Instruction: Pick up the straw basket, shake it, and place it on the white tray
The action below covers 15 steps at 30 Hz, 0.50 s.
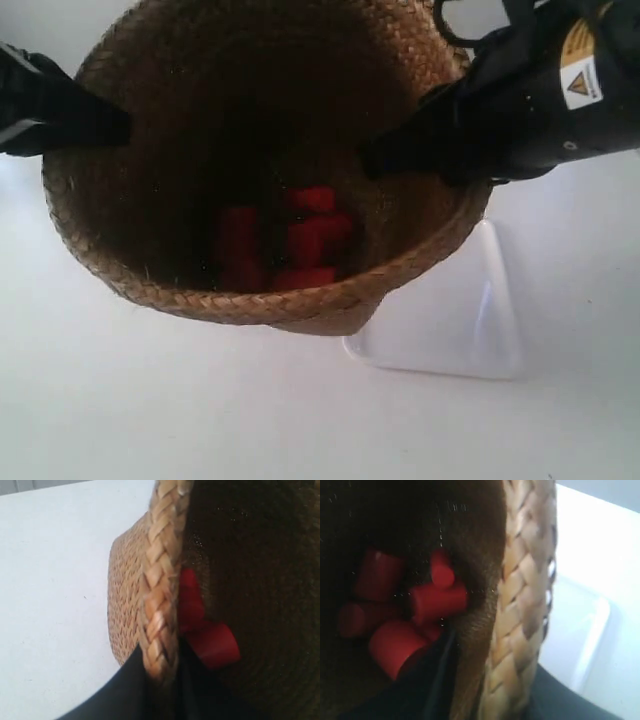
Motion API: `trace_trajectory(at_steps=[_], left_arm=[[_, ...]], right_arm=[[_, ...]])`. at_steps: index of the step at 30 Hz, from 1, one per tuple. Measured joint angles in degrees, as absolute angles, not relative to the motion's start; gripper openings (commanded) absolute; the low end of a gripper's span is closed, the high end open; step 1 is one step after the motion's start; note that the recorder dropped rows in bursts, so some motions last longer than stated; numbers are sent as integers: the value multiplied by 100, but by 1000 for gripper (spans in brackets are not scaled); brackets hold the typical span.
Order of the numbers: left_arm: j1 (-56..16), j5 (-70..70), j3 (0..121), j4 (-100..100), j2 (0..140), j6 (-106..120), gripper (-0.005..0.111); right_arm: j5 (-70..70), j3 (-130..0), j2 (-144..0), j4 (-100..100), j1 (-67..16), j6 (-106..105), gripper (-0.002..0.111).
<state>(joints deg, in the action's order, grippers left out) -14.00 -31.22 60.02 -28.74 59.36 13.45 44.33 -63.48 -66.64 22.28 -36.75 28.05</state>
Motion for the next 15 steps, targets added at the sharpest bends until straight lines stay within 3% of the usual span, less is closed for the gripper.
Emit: trace_trajectory(at_steps=[15], left_arm=[[-1400,-3095,6226,-3525,6208,1251,0]], right_arm=[[4967,-6593,-6851,2638,-3331,2555,0]])
